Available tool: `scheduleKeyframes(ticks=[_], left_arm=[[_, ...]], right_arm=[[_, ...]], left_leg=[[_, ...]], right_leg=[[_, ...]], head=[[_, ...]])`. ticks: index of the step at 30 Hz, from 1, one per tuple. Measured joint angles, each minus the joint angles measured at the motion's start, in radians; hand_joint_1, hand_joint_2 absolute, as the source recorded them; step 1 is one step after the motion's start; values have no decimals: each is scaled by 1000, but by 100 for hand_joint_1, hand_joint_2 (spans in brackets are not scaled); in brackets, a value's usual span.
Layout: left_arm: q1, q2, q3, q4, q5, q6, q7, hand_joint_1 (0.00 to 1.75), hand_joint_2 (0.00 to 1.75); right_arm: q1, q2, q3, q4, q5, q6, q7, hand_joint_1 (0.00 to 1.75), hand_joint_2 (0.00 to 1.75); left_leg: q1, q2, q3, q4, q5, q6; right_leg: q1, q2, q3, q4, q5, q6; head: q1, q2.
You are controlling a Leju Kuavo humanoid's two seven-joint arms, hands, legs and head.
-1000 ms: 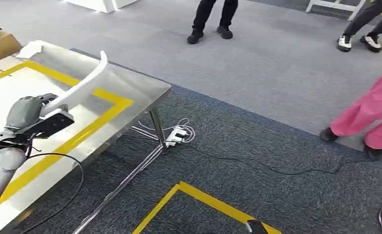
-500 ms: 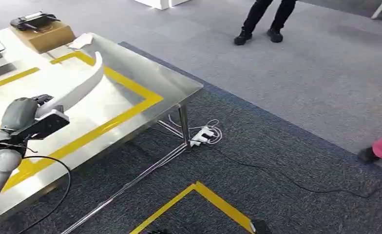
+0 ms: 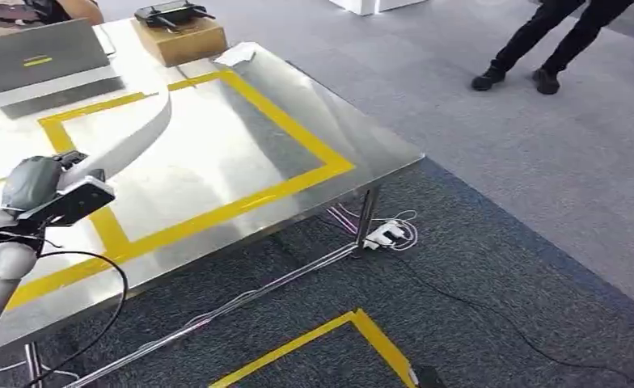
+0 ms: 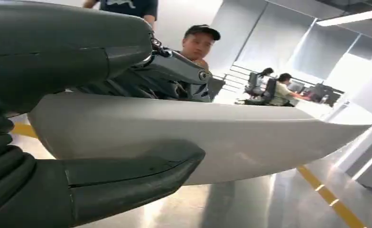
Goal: Take the parts from the cabinet and place them on the table.
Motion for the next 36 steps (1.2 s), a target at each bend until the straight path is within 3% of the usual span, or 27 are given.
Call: scheduleKeyframes(ticks=[2, 3, 4, 6, 8, 9, 11, 12, 14, 15, 16, 17, 19, 20, 23, 29, 30, 31, 32, 34, 35, 36], left_arm=[[0, -2, 0, 0, 0, 0, 0, 175, 175], [-1, -3, 0, 0, 0, 0, 0, 175, 175], [-2, -4, 0, 0, 0, 0, -1, 175, 175], [-3, -5, -1, 0, 0, 0, -2, 175, 175], [1, 0, -1, 0, 1, 0, -2, 175, 175], [3, 0, -1, 0, 1, 0, -2, 175, 175], [-1, 3, 0, 0, 1, 0, -2, 175, 175], [-4, 2, 0, 0, 1, 0, -2, 175, 175], [0, -3, -2, 0, 1, 0, -2, 175, 175], [2, -3, -2, 0, 1, -1, -2, 175, 175], [4, -3, -2, 0, 1, -1, -2, 175, 175], [3, -3, -2, 0, 1, 0, -2, 175, 175], [2, -2, -2, 0, 1, 0, -2, 175, 175], [1, -2, -2, 0, 1, 0, -2, 175, 175], [0, -2, -2, 0, 0, 0, -2, 175, 175], [0, -2, -2, 0, 0, 0, -2, 175, 175], [-1, -3, -2, -2, 0, 0, -2, 175, 175], [-6, -6, -3, -3, 0, 0, -2, 175, 175], [-4, -10, -3, -3, 0, 0, -2, 175, 175], [-5, -11, -3, -3, 0, 0, -2, 175, 175], [-5, -12, -3, -3, 0, 0, -2, 175, 175], [-6, -11, -3, -4, 0, 0, -2, 175, 175]], right_arm=[[-2, 0, 0, 0, 0, 0, -1, 0, 0], [-3, -1, 0, 0, -1, 0, -2, 0, 0], [-3, -1, 0, 0, -1, 0, -3, 0, 0], [-2, -1, 0, 0, -2, 0, -3, 0, 0], [-3, -2, 0, 0, -3, 0, -4, 0, 0], [-5, -2, 0, 0, -3, -1, -5, 0, 0], [-6, -3, 0, 1, -3, 0, -6, 0, 0], [-4, -3, 0, 1, -2, 0, -6, 0, 0], [0, -3, 0, 1, -3, 0, -6, 0, 0], [1, -3, 0, 1, -3, 0, -6, 0, 0], [1, -3, 0, 1, -3, 0, -6, 0, 0], [0, -3, 0, 1, -3, 0, -6, 0, 0], [-2, -3, 0, 1, -3, 1, -6, 0, 0], [-2, -3, 0, 1, -3, 1, -6, 0, 0], [-5, -3, 0, 1, -3, 1, -6, 0, 0], [-5, -3, 0, 1, -3, 1, -6, 0, 0], [-8, -3, 0, 1, -3, 1, -6, 0, 0], [-6, -3, 0, 1, -3, 1, -6, 0, 0], [-1, -3, 0, 1, -3, 1, -6, 0, 0], [-2, -3, 0, 1, -4, 1, -6, 0, 0], [-3, -4, 0, 1, -3, 1, -6, 0, 0], [-4, -4, 0, 1, -3, 2, -6, 0, 0]], left_leg=[[1, -29, 2, 1, -1, -2], [3, -41, 2, 2, -2, -5], [-2, -50, -4, 7, -3, -12], [6, -73, -13, 4, 5, -25], [6, -96, -14, -1, 9, -38], [8, -85, -17, 4, 2, -39], [2, -10, -33, 47, -31, -44], [3, 19, -64, 118, -70, -49], [7, 39, -134, 272, -131, -57], [10, 40, -150, 304, -132, -59], [12, 41, -142, 288, -111, -61], [12, 43, -116, 233, -75, -61], [12, 63, -18, 49, 13, -55], [5, 77, 7, 15, -2, -52], [-1, 67, 2, 2, -9, -36], [-2, 66, 2, 2, -9, -35], [8, 61, 10, -10, -3, -23], [7, 53, 11, -9, -7, -7], [6, 42, 12, -5, -10, -6], [7, 35, 15, 0, -16, -11], [8, 33, 15, 1, -19, -15], [0, 29, 8, 10, -21, -20]], right_leg=[[-2, 16, 65, -162, 104, -6], [-5, 52, 100, -249, 142, -8], [-11, 89, 114, -275, 127, -12], [-7, 73, 128, -286, 124, -16], [-11, 51, 133, -294, 129, -29], [-15, 43, 136, -301, 132, -34], [-12, 30, 141, -306, 132, -40], [-10, 18, 144, -305, 132, -43], [-7, -8, 146, -305, 127, -48], [-7, -18, 147, -304, 125, -47], [-7, -26, 149, -304, 123, -46], [-7, -35, 151, -303, 121, -45], [-7, -47, 164, -303, 113, -37], [-4, -53, 165, -303, 109, -32], [-1, -63, 162, -302, 106, -18], [-1, -65, 163, -303, 106, -17], [-5, -52, 155, -295, 93, -3], [-6, -3, 13, -21, -24, 7], [-6, -2, -3, -37, 34, 6], [-8, 0, 76, -213, 132, 0], [-8, 10, 103, -272, 133, -4], [-8, 12, 121, -293, 129, -7]], head=[[0, 0], [0, 0], [-1, 0], [-1, 0], [-2, 0], [-1, 0], [-13, 0], [-12, 0], [-12, 0], [-13, 0], [-13, 0], [-12, 0], [-13, 0], [-11, 0], [-11, 0], [-11, 0], [-11, 0], [-4, 0], [-4, 0], [-4, 0], [-5, 0], [-5, 0]])
